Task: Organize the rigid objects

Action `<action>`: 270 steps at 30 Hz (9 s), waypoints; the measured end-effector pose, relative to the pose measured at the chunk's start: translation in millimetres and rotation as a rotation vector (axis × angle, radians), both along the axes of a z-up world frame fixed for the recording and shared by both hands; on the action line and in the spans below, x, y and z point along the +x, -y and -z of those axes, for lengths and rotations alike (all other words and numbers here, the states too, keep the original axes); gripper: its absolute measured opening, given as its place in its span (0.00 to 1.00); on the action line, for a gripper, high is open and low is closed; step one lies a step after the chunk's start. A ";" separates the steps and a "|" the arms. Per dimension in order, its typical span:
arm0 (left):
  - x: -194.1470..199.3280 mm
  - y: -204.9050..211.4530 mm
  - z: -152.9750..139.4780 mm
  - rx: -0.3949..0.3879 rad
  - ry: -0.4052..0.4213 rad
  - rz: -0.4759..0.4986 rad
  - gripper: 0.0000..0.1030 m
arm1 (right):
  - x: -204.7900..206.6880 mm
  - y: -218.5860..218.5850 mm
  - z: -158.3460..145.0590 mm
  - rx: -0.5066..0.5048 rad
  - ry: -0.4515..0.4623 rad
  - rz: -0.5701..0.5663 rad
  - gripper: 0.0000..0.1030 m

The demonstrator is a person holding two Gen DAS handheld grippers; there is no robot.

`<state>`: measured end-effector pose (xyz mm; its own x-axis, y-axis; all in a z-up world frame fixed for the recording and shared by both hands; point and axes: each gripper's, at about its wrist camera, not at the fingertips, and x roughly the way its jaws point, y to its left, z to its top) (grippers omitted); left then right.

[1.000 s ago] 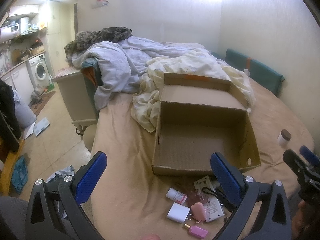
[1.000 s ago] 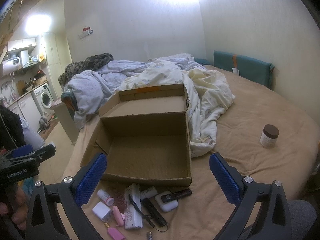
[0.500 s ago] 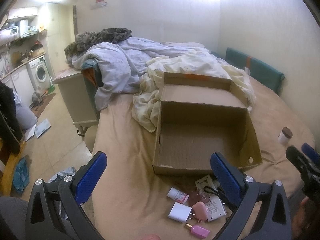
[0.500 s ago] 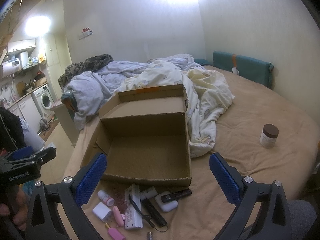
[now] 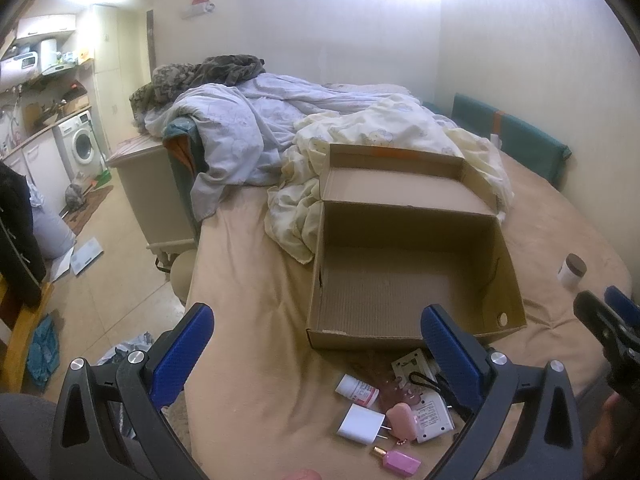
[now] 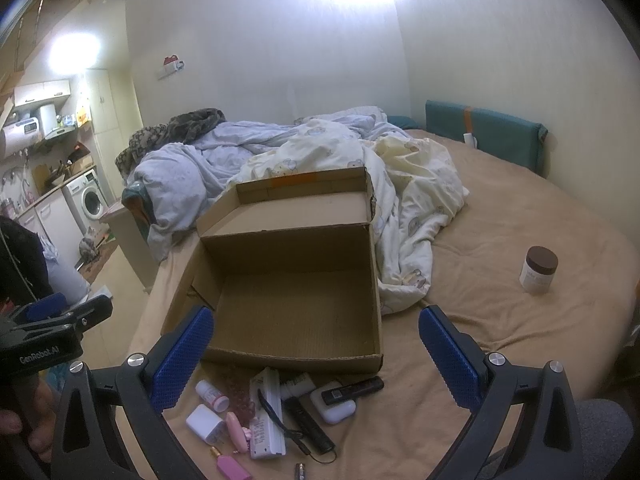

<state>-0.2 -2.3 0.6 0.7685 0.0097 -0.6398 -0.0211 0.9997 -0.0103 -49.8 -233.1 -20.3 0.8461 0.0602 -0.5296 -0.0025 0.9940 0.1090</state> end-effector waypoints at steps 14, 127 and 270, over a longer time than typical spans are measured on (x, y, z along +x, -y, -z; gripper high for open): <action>3.1 -6.8 2.4 0.003 -0.015 -0.012 1.00 | 2.3 0.6 -5.6 0.002 -0.006 -0.002 1.00; 53.1 -16.8 98.7 0.033 -0.524 0.089 0.45 | 30.3 -33.2 92.9 0.079 -0.649 -0.316 0.10; -2.1 94.7 207.7 0.122 -0.819 0.426 0.72 | 58.0 12.2 94.5 0.177 -0.536 -0.088 1.00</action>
